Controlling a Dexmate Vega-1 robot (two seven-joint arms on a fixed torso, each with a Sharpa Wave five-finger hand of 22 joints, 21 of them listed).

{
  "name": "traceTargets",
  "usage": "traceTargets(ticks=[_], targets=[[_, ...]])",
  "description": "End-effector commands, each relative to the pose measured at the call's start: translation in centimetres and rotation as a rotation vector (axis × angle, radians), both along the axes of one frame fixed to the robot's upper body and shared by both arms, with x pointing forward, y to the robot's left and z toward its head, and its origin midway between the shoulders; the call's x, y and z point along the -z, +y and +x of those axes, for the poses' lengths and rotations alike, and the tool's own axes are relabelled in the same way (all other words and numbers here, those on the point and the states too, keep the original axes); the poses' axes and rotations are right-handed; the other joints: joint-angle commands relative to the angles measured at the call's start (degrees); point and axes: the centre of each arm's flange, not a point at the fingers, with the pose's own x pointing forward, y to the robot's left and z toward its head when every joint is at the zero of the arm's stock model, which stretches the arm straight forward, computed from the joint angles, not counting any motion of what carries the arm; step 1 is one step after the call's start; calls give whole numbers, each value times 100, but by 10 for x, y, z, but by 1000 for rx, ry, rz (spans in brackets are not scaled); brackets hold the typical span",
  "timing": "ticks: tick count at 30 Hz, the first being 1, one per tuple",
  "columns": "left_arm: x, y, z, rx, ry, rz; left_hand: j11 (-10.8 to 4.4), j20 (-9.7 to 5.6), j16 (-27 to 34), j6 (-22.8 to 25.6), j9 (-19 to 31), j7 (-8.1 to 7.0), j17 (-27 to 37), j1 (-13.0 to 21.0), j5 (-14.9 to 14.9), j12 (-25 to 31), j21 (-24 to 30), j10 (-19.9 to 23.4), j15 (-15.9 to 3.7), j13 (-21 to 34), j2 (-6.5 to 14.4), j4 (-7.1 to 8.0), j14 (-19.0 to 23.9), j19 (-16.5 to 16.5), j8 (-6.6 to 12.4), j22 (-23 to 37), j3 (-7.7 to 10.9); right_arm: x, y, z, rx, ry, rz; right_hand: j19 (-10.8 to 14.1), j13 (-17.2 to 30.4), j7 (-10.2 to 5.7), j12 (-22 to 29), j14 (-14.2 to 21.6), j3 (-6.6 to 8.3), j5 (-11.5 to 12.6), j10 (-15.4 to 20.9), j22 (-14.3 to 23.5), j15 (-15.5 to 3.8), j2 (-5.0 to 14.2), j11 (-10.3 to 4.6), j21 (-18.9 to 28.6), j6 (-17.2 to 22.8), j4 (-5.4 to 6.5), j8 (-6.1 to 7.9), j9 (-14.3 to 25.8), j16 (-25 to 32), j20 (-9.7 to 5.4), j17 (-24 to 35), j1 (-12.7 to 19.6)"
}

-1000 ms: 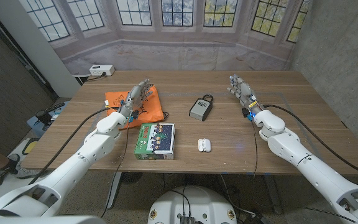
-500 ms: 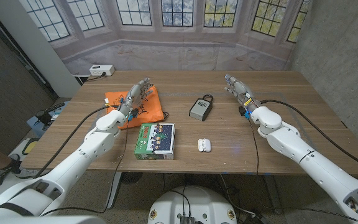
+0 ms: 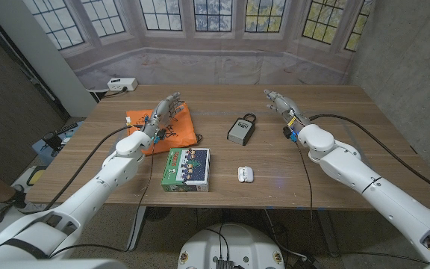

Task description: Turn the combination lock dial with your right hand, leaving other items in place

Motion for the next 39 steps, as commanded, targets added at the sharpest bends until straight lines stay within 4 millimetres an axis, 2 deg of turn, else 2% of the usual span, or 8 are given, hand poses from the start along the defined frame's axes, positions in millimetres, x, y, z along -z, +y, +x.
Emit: traceTargets(ticks=[1,4,9,26,33,39], targets=[[0,0,2,3,-1,-11,64,18,-25,67,29,4,25,73,-1,-4,-9,21,27,27,-4,-32,0,26,-27,22,42,-6,14,-12,117,7,-174,-28,13,-12,23,-26,4,-18,58,14,49,-12,-9,-14,-105,-53,-25,15,19,-153,21,78],[1,1,2,2,0,-8,68,21,-27,70,29,8,25,84,1,-6,-15,24,32,27,3,-47,0,32,-28,22,56,-9,19,-14,134,7,-212,-32,12,-30,15,-36,-1,-21,57,14,61,-14,-11,-14,-167,-61,-35,15,20,-150,23,82],[1,1,1,-3,1,-9,70,20,-30,73,30,14,23,101,5,-10,-27,22,34,27,9,-70,1,36,-30,22,77,-10,27,-17,162,14,-259,43,11,-18,24,17,-7,-28,130,13,199,-12,-10,15,-185,-84,-6,15,48,-68,25,99],[3,-1,1,-2,5,-5,82,28,-33,77,31,33,21,139,12,-16,-54,28,44,28,15,-125,11,51,-35,24,123,-12,48,-30,256,29,-387,69,11,48,15,33,-20,-35,180,11,219,-21,-60,15,-110,-116,46,14,57,-30,26,122],[2,-2,2,-2,3,-2,93,29,-35,79,32,32,21,155,15,-18,-63,33,45,29,17,-147,15,63,-37,24,142,-12,61,-40,345,42,-460,144,11,51,60,162,-29,-39,372,9,197,-35,-167,32,-23,-148,83,12,103,22,21,151],[2,-3,2,0,3,1,108,32,-34,91,32,27,21,171,19,-20,-75,34,65,30,22,-168,21,67,-34,25,162,-13,72,-45,385,46,-502,223,7,66,88,364,-92,-49,567,7,192,-127,-279,41,60,-163,105,9,163,102,20,119]])
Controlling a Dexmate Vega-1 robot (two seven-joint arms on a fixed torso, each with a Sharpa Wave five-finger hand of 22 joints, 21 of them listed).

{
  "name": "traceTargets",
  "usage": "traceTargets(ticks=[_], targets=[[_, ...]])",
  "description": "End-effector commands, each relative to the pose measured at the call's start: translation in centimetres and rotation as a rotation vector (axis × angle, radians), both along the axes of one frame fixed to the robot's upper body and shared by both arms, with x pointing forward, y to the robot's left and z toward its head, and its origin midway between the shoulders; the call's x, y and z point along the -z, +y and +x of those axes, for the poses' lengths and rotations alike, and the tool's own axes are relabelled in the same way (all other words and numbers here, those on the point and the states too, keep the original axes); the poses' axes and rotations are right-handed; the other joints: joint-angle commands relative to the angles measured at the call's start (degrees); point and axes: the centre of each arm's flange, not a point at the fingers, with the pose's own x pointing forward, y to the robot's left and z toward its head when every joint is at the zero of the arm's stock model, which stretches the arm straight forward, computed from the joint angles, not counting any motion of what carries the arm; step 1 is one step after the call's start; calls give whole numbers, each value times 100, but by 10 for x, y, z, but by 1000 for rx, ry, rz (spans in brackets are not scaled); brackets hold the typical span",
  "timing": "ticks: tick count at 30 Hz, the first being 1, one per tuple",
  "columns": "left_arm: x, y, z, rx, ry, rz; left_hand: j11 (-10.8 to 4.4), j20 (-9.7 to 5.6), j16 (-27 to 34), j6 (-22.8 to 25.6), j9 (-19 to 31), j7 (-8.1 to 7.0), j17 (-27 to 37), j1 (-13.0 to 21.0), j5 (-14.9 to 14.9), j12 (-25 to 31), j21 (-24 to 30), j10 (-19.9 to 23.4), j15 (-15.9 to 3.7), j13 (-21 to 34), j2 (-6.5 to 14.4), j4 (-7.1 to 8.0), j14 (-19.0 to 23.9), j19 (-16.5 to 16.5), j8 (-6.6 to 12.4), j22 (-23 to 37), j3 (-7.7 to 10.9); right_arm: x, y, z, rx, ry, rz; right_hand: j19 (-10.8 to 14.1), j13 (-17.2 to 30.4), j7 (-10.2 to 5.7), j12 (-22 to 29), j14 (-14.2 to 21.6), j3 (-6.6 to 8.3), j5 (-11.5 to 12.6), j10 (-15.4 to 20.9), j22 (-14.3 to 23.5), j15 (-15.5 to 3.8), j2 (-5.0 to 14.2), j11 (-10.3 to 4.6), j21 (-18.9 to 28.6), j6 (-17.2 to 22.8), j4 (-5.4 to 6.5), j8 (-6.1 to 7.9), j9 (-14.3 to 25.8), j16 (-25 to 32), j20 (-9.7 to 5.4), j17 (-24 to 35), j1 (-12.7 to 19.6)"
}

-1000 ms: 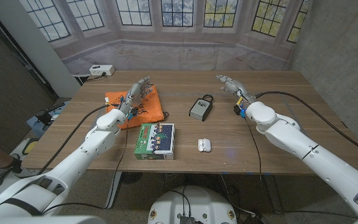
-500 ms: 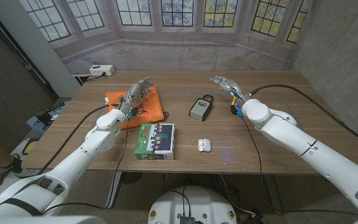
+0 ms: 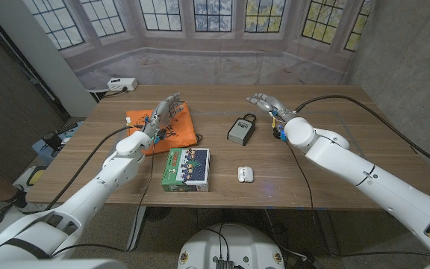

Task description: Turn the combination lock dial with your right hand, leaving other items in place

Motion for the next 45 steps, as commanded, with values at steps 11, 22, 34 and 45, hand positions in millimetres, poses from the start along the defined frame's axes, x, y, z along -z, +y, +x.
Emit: traceTargets(ticks=[11,22,34,45], targets=[[4,-2,1,6,9,4,85,30,-11,72,34,-2,20,108,26,-26,-49,-1,71,32,22,-72,10,21,-2,27,58,-4,37,-17,158,-2,-173,75,1,19,50,189,-69,-4,250,7,13,-121,-48,22,194,0,61,6,67,109,12,-28],[5,-2,1,7,10,5,96,34,-13,79,35,1,20,137,34,-28,-66,2,73,33,27,-109,11,24,-2,27,85,-3,48,-18,174,-4,-213,27,-1,24,30,230,-119,0,295,7,2,-130,-26,-4,270,48,74,6,76,110,26,-119],[7,-3,1,6,14,6,106,37,-15,72,37,-6,19,169,40,-33,-84,-1,70,35,32,-150,9,32,-8,28,113,-1,65,-18,171,-10,-262,-7,-3,13,28,261,-143,9,377,7,25,-115,-62,-18,242,68,48,5,77,121,28,-161],[11,-3,0,9,19,4,105,36,-14,76,38,-20,19,201,46,-35,-102,-1,68,36,35,-191,16,41,-9,30,137,0,73,-22,193,-12,-310,-43,-5,7,2,235,-149,15,373,7,46,-121,-77,-29,216,53,31,5,51,136,18,-152]])
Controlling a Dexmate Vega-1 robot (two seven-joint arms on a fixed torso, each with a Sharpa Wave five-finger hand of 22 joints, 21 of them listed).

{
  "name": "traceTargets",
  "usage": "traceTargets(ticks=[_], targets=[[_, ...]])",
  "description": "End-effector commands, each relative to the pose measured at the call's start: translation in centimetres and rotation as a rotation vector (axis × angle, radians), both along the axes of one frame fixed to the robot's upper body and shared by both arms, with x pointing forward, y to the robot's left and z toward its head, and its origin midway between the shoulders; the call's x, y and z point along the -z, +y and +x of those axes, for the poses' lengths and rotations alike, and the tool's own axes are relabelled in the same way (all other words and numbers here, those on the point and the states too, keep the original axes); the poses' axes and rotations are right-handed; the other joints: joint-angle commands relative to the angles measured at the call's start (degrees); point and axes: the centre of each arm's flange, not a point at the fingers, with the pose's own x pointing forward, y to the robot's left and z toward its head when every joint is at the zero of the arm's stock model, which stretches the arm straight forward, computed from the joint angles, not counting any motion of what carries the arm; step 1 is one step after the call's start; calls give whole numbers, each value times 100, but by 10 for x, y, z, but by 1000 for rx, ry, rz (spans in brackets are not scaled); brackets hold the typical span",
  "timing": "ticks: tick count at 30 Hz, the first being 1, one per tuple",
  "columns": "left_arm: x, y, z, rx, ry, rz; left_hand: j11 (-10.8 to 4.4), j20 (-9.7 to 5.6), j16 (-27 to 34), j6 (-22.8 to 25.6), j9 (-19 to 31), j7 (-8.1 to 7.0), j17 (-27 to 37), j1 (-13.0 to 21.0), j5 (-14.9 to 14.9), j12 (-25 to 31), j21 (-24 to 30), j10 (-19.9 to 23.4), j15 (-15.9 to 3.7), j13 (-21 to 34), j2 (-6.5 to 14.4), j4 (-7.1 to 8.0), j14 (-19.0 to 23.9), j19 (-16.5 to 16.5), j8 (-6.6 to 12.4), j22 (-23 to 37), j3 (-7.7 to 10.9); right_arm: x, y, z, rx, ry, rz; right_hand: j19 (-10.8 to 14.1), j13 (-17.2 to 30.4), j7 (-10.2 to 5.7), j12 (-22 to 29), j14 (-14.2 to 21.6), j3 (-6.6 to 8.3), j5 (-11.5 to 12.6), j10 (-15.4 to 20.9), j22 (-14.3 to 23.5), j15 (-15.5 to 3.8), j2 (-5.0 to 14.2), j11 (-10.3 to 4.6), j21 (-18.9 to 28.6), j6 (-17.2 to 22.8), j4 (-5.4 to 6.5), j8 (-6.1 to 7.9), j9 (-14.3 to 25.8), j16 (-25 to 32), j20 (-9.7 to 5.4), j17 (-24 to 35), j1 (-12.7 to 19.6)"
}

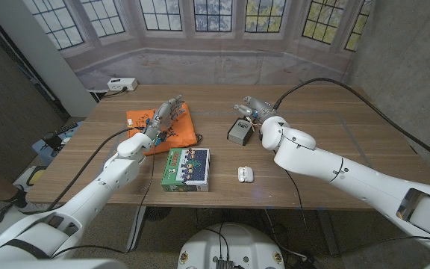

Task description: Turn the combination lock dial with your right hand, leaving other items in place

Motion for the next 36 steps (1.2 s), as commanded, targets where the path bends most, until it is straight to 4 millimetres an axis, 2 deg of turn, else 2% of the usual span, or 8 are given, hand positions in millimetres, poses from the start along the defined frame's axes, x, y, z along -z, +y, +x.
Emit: traceTargets(ticks=[1,21,24,29,36], targets=[[3,0,-1,3,4,-2,42,16,-17,43,9,-46,19,67,23,-12,-20,-1,42,8,8,-36,-13,22,-10,30,30,1,10,-3,23,-4,-50,-8,-6,-10,-1,17,-6,15,45,20,16,-1,-18,-6,-5,2,0,4,9,4,17,-44],[6,1,-3,7,9,3,73,28,-10,56,13,-68,27,98,24,-15,-49,-2,105,11,20,-77,-10,33,-7,32,45,6,31,-6,80,-28,-122,-14,-10,-11,-40,-9,1,21,40,20,35,11,-21,-3,-36,-28,-21,2,-24,21,3,-7],[7,2,-3,6,11,2,75,28,-8,54,13,-66,27,101,24,-16,-52,-4,103,12,20,-80,-6,34,-8,32,45,6,34,-6,85,-22,-133,-80,-12,-9,-47,-17,0,19,58,20,58,11,-28,-23,-126,-39,-56,2,-34,65,-1,5],[9,2,-3,7,13,0,78,30,-7,55,14,-68,31,104,23,-16,-60,-2,103,12,23,-85,-8,36,-8,33,44,9,39,-6,94,-19,-146,-208,-14,-137,-72,-87,-11,13,68,22,162,19,-31,-47,-295,-40,-101,3,-68,95,2,0],[11,2,-4,11,11,-2,74,30,-6,58,15,-65,34,108,23,-18,-70,-4,101,13,30,-88,-14,39,-8,34,44,13,45,-6,101,3,-154,-270,-16,-118,-82,-107,-15,10,75,23,171,22,-71,-54,-382,-43,-113,3,-76,95,2,0]])
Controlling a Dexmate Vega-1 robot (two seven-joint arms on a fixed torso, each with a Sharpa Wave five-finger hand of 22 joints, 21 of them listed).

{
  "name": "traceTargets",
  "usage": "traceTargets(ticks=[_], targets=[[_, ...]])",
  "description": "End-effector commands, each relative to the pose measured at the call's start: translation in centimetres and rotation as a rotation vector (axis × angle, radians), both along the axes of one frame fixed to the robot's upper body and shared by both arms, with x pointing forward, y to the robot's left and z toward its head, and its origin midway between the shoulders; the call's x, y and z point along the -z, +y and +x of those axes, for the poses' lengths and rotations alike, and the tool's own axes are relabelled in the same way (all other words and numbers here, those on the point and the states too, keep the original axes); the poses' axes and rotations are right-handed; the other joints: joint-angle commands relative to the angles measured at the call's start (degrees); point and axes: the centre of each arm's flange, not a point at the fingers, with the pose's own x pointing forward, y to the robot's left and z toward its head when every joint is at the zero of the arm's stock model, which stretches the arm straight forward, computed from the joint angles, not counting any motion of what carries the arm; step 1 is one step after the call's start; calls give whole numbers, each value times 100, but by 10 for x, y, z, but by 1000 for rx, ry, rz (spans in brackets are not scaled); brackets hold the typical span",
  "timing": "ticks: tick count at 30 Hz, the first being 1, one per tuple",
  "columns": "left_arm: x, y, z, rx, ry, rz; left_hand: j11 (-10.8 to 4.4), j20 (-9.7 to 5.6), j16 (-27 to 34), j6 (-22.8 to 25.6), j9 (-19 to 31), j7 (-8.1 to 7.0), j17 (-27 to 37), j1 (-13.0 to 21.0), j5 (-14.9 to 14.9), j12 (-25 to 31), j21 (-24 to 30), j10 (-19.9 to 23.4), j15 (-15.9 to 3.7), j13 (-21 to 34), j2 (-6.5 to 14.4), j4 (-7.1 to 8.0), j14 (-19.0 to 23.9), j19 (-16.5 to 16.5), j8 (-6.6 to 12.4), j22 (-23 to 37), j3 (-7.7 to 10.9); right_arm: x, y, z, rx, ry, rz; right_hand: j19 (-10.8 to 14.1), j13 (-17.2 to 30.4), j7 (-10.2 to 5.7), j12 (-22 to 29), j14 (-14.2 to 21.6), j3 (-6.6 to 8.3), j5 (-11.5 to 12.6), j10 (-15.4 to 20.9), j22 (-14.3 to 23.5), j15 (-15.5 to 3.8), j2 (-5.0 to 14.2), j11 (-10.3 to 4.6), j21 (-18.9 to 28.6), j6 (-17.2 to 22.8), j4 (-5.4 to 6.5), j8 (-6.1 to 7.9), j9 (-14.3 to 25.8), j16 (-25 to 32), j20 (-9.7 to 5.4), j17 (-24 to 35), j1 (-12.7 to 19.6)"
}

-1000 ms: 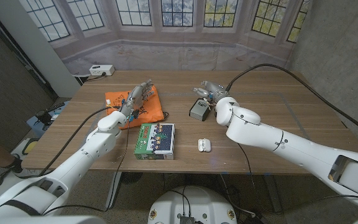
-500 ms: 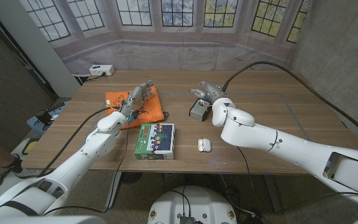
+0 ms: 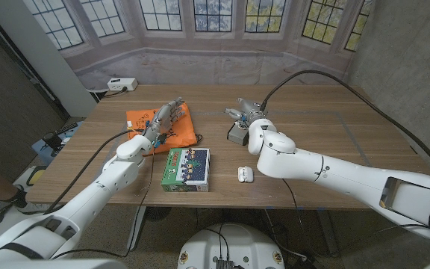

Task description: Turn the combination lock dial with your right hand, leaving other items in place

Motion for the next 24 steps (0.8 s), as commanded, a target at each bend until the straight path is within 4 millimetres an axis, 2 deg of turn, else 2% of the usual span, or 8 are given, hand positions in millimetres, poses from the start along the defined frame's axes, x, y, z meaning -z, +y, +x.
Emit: traceTargets(ticks=[1,5,10,14,24], targets=[[2,0,-1,4,-1,-4,23,11,-6,25,16,-34,35,67,23,-18,-4,4,40,15,-10,-24,-13,19,-9,6,12,7,11,0,23,24,-25,-41,10,33,-15,8,8,10,46,8,53,23,-50,-12,-48,-19,-16,3,-8,9,17,0],[2,1,-1,6,-4,-5,22,13,-6,24,17,-33,35,70,23,-18,-8,5,39,15,-9,-28,-15,20,-9,6,12,10,15,1,25,31,-32,-81,9,70,-21,-5,6,9,53,8,62,28,-60,-14,-112,-21,-26,3,-13,14,17,1],[1,1,-1,8,-6,-4,24,9,-5,24,17,-32,36,74,23,-17,-13,8,38,16,-8,-32,-16,24,-10,6,13,13,18,4,44,37,-47,-164,4,62,-46,-22,1,7,37,8,86,43,-172,-13,-274,-19,-43,2,-18,38,18,-2],[1,2,0,10,-7,-6,25,15,-2,24,17,-34,38,75,22,-19,-17,4,38,16,-7,-33,-11,25,-10,7,11,15,19,6,66,39,-60,-210,2,65,-53,-38,-5,6,33,9,105,59,-175,-17,-342,-2,-49,2,-18,51,25,-24],[-8,1,-1,34,-32,-31,18,14,2,-49,18,-52,39,83,22,-16,-28,13,44,18,-5,-44,-5,41,-35,7,12,20,16,11,75,27,-57,-288,1,65,-52,-55,-108,15,74,14,138,138,-151,7,-397,214,0,12,8,59,72,-354]])
